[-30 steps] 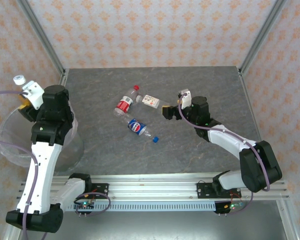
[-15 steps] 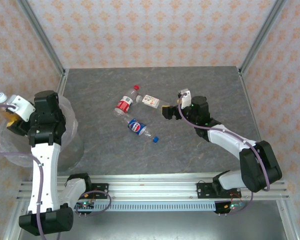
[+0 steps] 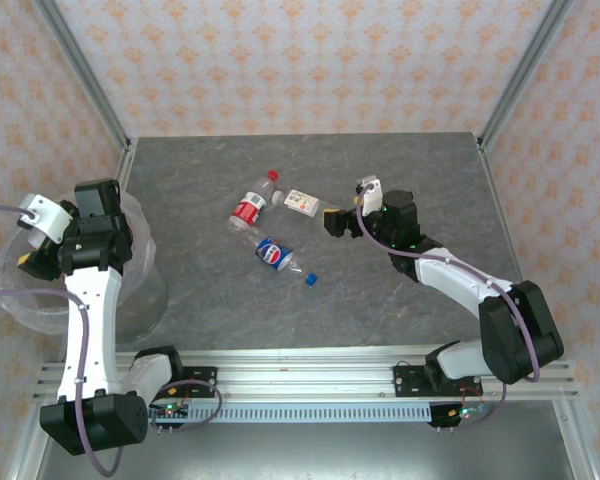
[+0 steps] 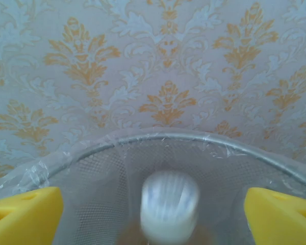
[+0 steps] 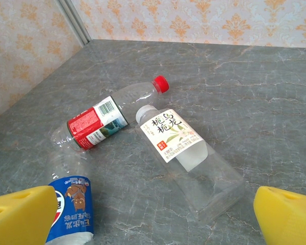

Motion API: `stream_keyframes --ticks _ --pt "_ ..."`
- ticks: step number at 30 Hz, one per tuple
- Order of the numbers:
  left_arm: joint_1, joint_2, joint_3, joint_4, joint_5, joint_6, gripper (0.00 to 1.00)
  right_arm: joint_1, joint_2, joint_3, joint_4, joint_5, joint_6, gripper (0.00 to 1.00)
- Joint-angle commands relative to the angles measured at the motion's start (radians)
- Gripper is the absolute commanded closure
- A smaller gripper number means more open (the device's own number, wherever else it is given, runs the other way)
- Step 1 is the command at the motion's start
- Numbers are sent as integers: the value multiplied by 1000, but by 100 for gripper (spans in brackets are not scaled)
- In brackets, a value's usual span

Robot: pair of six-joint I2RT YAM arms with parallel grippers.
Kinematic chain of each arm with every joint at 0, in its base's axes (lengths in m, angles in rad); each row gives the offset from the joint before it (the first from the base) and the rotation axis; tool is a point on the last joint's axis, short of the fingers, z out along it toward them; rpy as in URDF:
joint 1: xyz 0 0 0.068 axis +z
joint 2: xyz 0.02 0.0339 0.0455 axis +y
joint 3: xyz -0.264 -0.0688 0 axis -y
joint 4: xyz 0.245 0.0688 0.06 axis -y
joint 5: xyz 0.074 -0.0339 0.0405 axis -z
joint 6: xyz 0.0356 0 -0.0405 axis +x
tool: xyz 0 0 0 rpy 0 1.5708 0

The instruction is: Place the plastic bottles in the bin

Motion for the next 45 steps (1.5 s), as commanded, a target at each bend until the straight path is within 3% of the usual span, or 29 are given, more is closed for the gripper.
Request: stream_keyframes --ticks 1,7,15,25,31,39,45 --pt "7 -7 44 -45 -12 -49 1 7 0 31 13 -9 2 1" --pt "7 0 74 -47 148 -13 0 7 5 35 13 -10 2 1" --pt "5 -15 95 9 474 125 0 8 14 45 15 -6 10 1" --pt "-21 -35 141 67 899 180 0 8 36 61 14 12 37 1" --pt "-159 -25 177 74 923 236 0 8 45 62 -4 40 58 1" --pt "-221 7 190 87 1050 246 0 28 40 53 -180 38 60 1" --pt "-262 37 197 113 1073 234 0 60 45 36 -233 77 114 1"
